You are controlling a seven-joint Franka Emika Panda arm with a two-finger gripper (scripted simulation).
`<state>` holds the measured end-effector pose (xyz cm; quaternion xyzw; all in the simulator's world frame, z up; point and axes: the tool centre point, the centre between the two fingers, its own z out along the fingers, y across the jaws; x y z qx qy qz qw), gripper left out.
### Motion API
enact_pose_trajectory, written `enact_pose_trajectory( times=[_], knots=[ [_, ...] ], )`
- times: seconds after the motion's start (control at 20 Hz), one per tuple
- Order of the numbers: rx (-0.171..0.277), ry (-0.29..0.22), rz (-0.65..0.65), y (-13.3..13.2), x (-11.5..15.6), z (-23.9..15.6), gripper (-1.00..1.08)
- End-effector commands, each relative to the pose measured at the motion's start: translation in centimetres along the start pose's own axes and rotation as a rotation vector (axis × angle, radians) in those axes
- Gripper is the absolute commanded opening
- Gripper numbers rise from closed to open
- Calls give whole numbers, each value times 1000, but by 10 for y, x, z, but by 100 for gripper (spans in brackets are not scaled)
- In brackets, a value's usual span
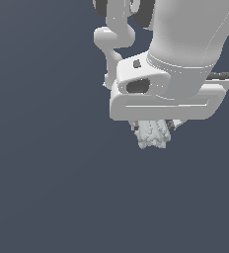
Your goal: Pick up the object and move it to a goal position.
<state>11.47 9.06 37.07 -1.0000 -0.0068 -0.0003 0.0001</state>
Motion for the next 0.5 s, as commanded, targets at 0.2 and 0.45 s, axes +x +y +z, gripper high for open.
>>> enact_pose_trajectory(
  times=[0.2,0.45],
  knots=[
    [0,-1,0,-1,5,-6,-100],
    [0,-1,0,-1,5,-8,-100]
  ],
)
